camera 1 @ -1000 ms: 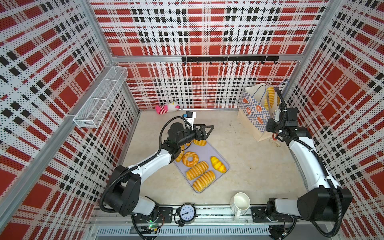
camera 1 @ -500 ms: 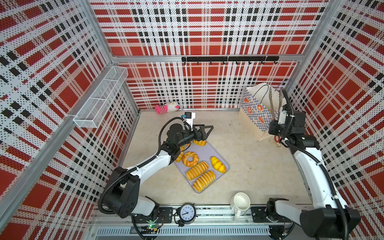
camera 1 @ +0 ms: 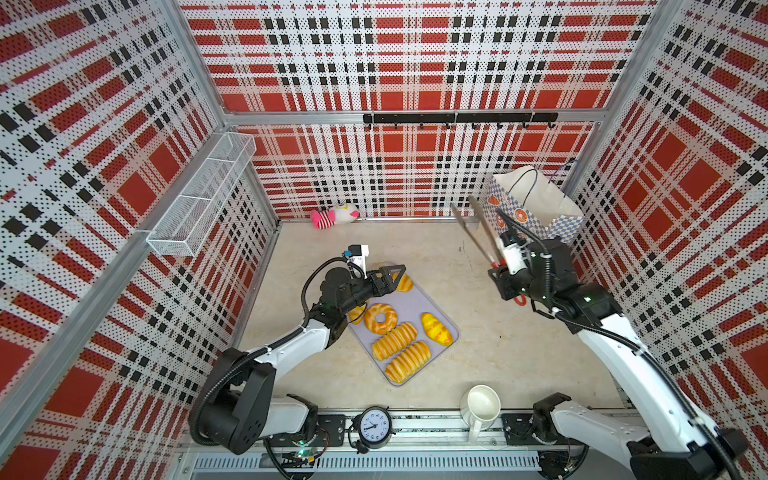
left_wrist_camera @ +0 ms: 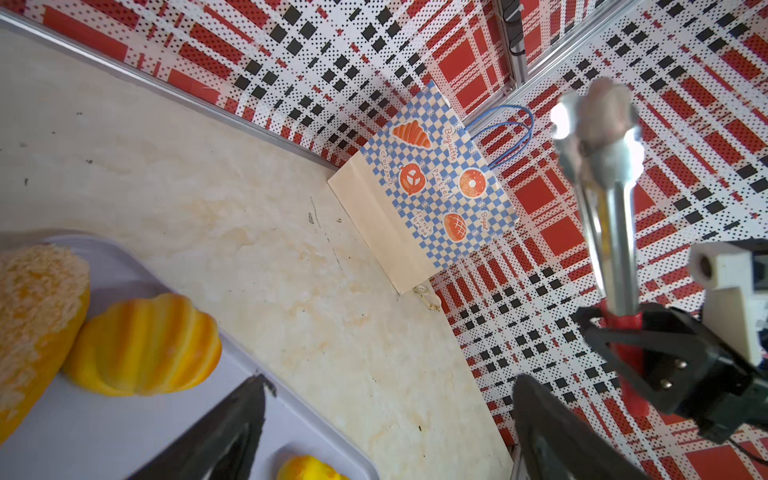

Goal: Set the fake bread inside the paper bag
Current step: 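Swing the empty tongs back toward the tray with the right gripper, then close the tongs on the yellow twisted roll at the tray's far end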

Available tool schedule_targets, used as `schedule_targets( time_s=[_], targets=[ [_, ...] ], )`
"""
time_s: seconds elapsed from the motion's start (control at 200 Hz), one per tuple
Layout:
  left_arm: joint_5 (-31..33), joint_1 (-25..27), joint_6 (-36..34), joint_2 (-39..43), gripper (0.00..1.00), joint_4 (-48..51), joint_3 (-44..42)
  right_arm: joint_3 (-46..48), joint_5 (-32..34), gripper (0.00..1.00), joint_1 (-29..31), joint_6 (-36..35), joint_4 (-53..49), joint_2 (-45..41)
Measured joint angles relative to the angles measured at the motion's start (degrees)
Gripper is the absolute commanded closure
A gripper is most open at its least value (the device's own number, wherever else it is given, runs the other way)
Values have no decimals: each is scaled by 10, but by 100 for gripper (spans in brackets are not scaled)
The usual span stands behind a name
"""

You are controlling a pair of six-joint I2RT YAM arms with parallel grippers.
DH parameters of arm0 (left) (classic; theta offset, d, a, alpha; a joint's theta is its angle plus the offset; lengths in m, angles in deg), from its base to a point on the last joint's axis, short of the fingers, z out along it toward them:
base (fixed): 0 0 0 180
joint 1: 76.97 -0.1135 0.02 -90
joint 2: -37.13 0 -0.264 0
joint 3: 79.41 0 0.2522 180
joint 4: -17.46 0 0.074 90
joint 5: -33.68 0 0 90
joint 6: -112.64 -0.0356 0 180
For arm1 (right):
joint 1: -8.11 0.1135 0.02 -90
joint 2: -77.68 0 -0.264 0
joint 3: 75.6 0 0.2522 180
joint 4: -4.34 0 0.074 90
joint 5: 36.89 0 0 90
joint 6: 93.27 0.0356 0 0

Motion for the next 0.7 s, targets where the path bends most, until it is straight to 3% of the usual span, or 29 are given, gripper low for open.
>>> schedule_targets(
  time_s=[0.15,0.376,0.701],
  targets=[
    [17,-23,4,40,7,18,-44,0,27,65,62,-22,-30,70],
    [80,-36,-12,71,3,112,-57,-1,60,65,78,-63,-36,127],
    [88,-38,-20,79,2,127,-80,-8,95,62,125,-114,-28,224]
  ],
)
